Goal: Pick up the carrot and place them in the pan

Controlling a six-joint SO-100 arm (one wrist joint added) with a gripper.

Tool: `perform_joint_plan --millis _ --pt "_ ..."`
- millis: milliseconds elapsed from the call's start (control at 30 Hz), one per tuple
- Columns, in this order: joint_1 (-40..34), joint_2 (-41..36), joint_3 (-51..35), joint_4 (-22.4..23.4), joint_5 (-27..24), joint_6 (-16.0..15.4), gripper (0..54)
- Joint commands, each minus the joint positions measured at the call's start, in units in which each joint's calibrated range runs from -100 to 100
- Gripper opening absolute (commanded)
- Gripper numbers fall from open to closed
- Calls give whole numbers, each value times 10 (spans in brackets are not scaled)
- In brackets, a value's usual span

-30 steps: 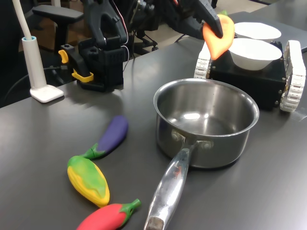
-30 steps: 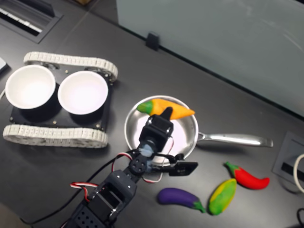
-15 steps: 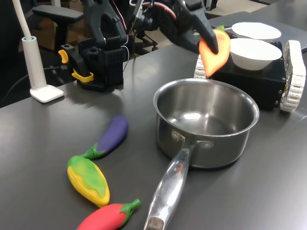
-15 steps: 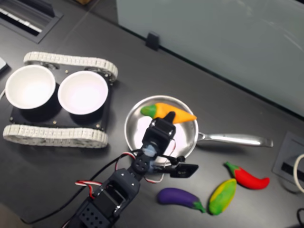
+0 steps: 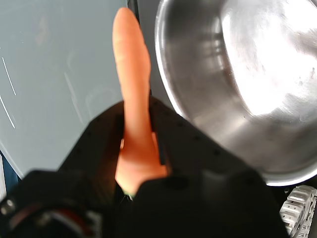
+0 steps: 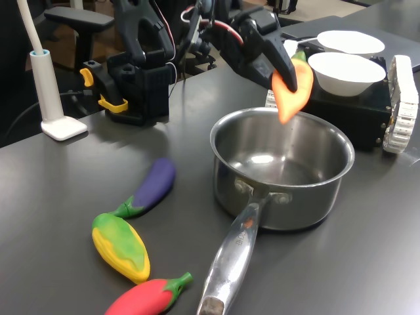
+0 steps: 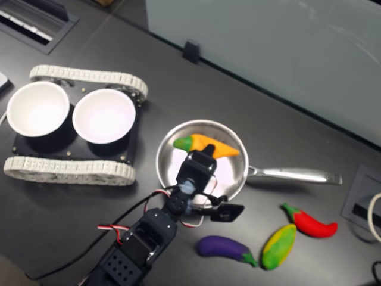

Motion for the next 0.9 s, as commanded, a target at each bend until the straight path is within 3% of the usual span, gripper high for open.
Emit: perform_joint_plan --millis 0,500,733,800,867 --pt "-11 -6 -4 -42 7 12 4" --pt "-17 -5 35 -49 11 16 4" --pt "-24 -10 58 -43 13 15 31" --pt "-23 -14 64 -43 13 15 45" --pt "-26 -19 70 -43 21 15 106"
